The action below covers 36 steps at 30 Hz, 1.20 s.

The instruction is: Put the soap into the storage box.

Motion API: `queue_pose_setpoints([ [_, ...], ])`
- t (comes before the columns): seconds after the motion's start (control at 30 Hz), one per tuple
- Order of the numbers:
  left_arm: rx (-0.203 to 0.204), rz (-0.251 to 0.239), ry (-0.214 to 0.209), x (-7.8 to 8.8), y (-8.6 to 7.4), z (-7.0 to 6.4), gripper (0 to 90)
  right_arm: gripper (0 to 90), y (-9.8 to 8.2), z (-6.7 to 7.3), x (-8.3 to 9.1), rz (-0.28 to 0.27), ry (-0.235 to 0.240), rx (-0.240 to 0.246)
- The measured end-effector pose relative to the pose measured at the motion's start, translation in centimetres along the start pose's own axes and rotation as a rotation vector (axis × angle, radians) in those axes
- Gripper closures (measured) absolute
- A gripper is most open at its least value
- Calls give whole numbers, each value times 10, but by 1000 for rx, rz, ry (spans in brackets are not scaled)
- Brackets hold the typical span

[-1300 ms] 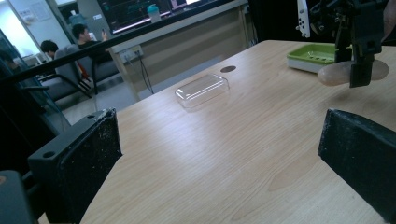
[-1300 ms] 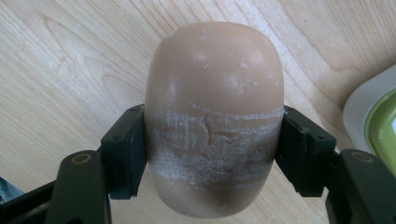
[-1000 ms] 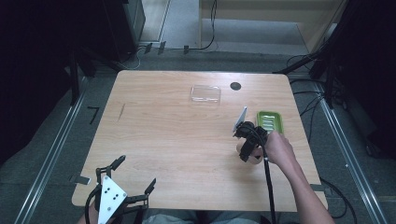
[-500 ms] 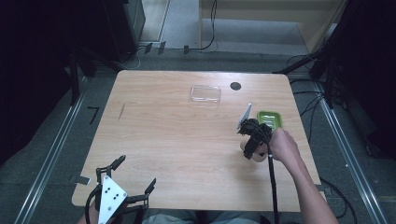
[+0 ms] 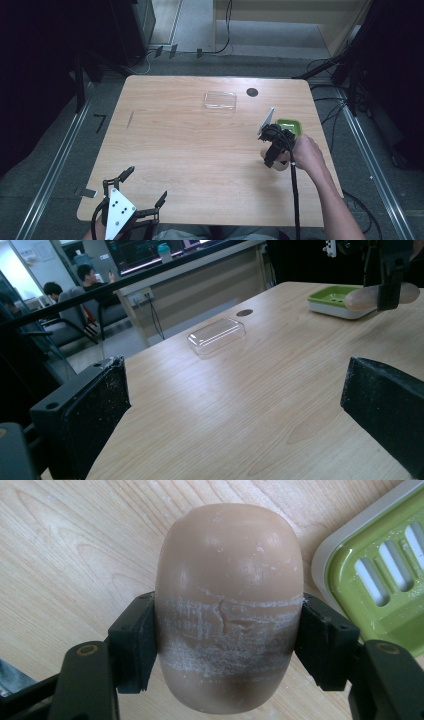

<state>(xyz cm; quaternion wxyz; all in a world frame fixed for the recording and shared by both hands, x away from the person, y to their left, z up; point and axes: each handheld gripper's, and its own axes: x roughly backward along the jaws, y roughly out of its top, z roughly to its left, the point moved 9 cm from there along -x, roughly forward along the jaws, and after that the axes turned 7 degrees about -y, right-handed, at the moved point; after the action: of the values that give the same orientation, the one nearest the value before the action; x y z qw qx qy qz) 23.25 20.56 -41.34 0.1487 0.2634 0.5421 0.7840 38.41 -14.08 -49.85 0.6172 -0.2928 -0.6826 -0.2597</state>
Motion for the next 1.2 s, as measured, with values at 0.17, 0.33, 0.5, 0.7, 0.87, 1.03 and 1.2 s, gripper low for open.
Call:
queue_pose_setpoints([
  [0.17,0,0,-1,0,0,0,0,340,0,-5,2,-6,-3,-11],
  [0.33,0,0,-1,0,0,0,0,340,-1,-10,4,-6,-4,-25],
  [0.5,1,0,0,0,0,0,0,340,-2,-16,5,-7,-3,-27],
  [0.7,1,1,1,0,0,0,0,340,-1,-22,6,-13,-4,-44],
  [0.87,3,2,2,0,0,1,0,340,0,-26,5,-18,-3,-48],
  [1.03,3,2,3,0,0,1,0,340,-1,-31,5,-14,-4,-55],
  [1.2,2,2,4,0,0,0,0,340,-1,-35,5,-12,-2,-65],
])
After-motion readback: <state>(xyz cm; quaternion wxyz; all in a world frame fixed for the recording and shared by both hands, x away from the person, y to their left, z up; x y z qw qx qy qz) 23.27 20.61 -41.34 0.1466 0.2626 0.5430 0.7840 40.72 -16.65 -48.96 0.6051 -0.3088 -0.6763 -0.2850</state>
